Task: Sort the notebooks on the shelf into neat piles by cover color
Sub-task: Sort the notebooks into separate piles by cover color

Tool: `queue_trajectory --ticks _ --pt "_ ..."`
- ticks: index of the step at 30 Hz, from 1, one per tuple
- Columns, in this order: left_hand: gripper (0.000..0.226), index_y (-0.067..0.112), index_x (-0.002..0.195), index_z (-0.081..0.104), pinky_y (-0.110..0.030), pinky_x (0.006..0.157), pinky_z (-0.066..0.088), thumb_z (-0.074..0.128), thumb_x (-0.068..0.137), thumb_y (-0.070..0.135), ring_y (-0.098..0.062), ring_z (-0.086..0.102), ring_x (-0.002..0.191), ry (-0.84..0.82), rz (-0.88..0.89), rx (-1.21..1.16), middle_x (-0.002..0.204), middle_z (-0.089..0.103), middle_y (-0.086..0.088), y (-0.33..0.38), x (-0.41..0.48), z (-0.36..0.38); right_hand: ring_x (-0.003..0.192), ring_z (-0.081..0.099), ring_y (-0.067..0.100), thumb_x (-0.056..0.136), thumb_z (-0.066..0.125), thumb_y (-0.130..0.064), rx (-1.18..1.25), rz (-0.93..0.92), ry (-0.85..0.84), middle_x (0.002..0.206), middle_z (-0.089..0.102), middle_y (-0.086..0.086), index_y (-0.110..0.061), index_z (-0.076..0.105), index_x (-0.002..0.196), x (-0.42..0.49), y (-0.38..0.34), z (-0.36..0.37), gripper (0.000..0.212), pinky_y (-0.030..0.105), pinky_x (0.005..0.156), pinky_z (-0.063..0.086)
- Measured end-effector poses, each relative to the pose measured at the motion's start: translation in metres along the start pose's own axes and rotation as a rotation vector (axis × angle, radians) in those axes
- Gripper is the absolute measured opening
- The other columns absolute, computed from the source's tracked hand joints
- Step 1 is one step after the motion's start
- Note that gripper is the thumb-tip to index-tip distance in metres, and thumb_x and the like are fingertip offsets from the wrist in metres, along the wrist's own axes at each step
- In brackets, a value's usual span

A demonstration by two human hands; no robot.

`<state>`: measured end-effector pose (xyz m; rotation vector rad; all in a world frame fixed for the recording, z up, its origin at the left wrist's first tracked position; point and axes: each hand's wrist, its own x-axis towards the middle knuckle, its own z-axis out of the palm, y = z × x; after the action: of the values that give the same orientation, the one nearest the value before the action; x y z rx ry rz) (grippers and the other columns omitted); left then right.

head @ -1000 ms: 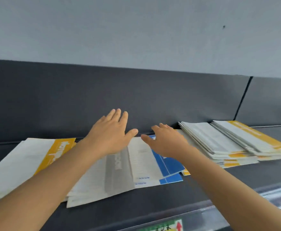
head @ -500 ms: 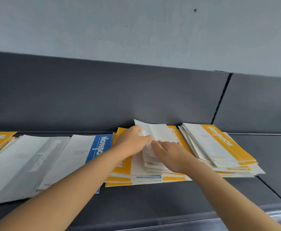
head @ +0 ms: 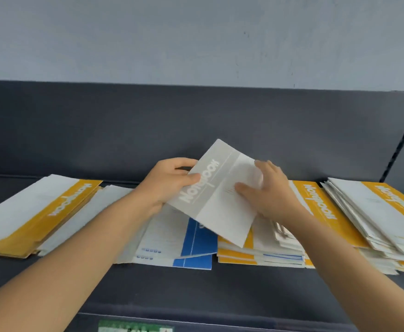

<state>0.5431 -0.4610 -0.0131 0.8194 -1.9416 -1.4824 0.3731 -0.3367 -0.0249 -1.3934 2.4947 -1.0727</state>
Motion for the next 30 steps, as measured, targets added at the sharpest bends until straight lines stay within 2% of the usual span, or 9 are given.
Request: queue_trajectory --ticks 3,5,8,11,13,19,24,27,30 --pt "0.028 0.028 0.112 0.07 -0.024 0.074 0.058 0.067 0.09 0.012 -0.015 0.072 0.078 -0.206 0.014 0.223 0.092 0.076 -0.006 -0.001 -0.016 -0.064 0.145 -0.019 0.021 0.088 0.052 -0.054 -0.28 -0.267 -0.027 0.16 -0.003 -0.002 -0.036 0.022 0.147 0.003 -0.049 0.034 0.069 0.045 0.114 -0.012" --pt "0.027 0.026 0.111 0.071 -0.025 0.08 0.056 0.071 0.087 0.013 -0.017 0.072 0.082 -0.273 0.02 0.285 0.093 0.076 -0.008 -0.002 -0.023 -0.103 0.147 0.003 0.018 0.092 0.049 -0.049 -0.255 -0.368 -0.161 0.153 0.029 -0.007 -0.037 0.04 0.138 0.003 -0.091 0.058 0.049 0.047 0.113 -0.016" --pt "0.024 0.02 0.102 0.075 -0.019 0.077 0.055 0.078 0.079 0.014 -0.011 0.071 0.077 -0.21 0.047 0.322 0.085 0.077 -0.002 -0.009 -0.027 -0.151 0.105 0.052 0.009 0.091 0.05 -0.043 -0.145 -0.373 -0.257 0.095 0.062 -0.01 -0.028 0.062 0.099 0.005 -0.143 0.097 0.022 0.039 0.114 0.002" --pt "0.028 0.018 0.097 0.076 -0.025 0.076 0.056 0.085 0.071 0.018 -0.014 0.071 0.079 -0.069 0.024 0.239 0.086 0.076 -0.001 -0.027 -0.019 -0.192 0.075 0.051 0.011 0.085 0.062 -0.036 0.03 -0.272 -0.269 0.072 0.057 -0.007 -0.02 0.062 0.076 0.012 -0.166 0.121 0.018 0.028 0.084 0.035" --pt "0.028 0.013 0.101 0.074 -0.032 0.079 0.058 0.081 0.074 0.013 -0.02 0.073 0.085 -0.028 -0.05 0.055 0.095 0.076 -0.007 -0.039 -0.012 -0.214 0.063 0.05 0.013 0.083 0.069 -0.029 0.169 -0.151 -0.258 0.066 0.056 -0.002 -0.011 0.063 0.074 0.015 -0.168 0.124 0.021 0.028 0.063 0.04" --pt "0.039 0.005 0.118 0.065 -0.028 0.07 0.059 0.073 0.081 0.0 -0.023 0.072 0.095 -0.134 -0.19 -0.178 0.104 0.075 -0.008 -0.063 0.003 -0.228 0.07 0.06 0.026 0.091 0.061 -0.013 0.473 0.261 -0.179 0.082 0.065 0.012 -0.005 0.062 0.084 0.01 -0.159 0.13 0.01 0.037 0.071 0.053" --pt "0.067 0.008 0.139 0.043 -0.019 0.063 0.056 0.072 0.08 -0.005 -0.012 0.067 0.088 -0.069 -0.117 -0.045 0.096 0.07 0.002 -0.08 0.01 -0.207 0.08 0.065 0.029 0.078 0.056 0.006 0.455 0.274 -0.144 0.093 0.07 0.011 -0.003 0.065 0.101 0.004 -0.152 0.147 0.026 0.037 0.073 0.053" --pt "0.053 0.016 0.13 0.053 -0.021 0.074 0.057 0.071 0.082 0.001 -0.008 0.064 0.097 -0.099 -0.015 0.236 0.116 0.066 0.005 -0.088 0.01 -0.204 0.093 0.059 0.014 0.078 0.066 -0.011 0.192 0.198 0.008 0.105 0.063 -0.006 -0.018 0.062 0.111 0.001 -0.145 0.161 0.033 0.029 0.074 0.045" --pt "0.069 0.019 0.143 0.04 -0.029 0.092 0.048 0.073 0.084 0.014 -0.016 0.053 0.117 -0.061 0.025 0.55 0.143 0.047 0.002 -0.091 0.005 -0.205 0.111 0.051 0.015 0.084 0.067 -0.036 -0.115 0.154 -0.051 0.129 0.053 -0.005 -0.021 0.057 0.126 -0.001 -0.137 0.169 0.046 0.027 0.084 0.039"
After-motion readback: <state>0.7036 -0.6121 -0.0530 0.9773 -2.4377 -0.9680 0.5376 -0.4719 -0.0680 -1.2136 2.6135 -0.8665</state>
